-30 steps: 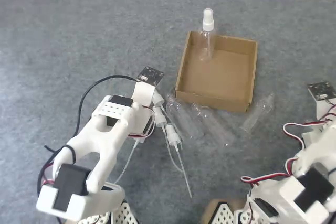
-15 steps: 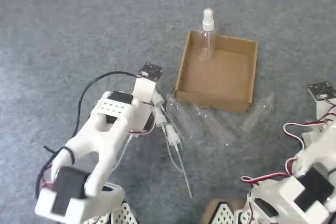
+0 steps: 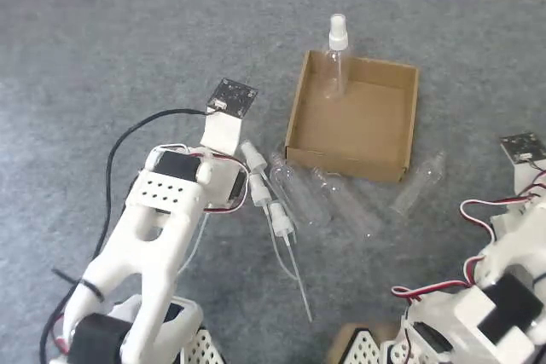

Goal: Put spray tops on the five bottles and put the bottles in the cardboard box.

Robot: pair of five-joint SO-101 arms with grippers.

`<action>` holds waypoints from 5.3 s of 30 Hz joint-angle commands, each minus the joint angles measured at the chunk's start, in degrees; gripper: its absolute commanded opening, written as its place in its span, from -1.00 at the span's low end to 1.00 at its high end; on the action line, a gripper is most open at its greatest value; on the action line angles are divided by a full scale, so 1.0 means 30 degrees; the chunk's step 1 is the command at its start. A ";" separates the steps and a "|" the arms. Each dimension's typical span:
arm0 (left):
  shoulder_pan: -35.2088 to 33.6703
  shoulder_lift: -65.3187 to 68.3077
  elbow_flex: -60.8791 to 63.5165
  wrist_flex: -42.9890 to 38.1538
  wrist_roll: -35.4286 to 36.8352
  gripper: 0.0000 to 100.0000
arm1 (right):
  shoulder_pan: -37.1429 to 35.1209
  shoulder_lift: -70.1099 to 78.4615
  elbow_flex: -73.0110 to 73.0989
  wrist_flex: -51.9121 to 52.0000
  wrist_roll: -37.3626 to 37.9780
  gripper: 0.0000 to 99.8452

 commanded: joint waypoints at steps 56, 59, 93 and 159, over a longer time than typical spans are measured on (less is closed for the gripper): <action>-0.4103 -0.5744 -0.5260 0.3077 0.0176 -0.98 | -1.1824 -0.8249 -0.8821 0.7722 -1.0637 -0.99; -0.4396 -0.8117 -0.6960 0.4718 0.0147 -0.98 | -1.5897 -1.0154 -0.7736 0.7575 -1.2484 -0.99; -0.4190 -1.0168 -1.1121 -0.1846 0.8352 -0.98 | -3.2454 -1.4022 0.8381 -1.4315 -1.6791 -0.99; -0.0176 -1.1487 -0.2564 -0.0322 0.4601 -0.98 | -3.0286 -1.5516 0.9582 -1.5048 -2.0923 -0.99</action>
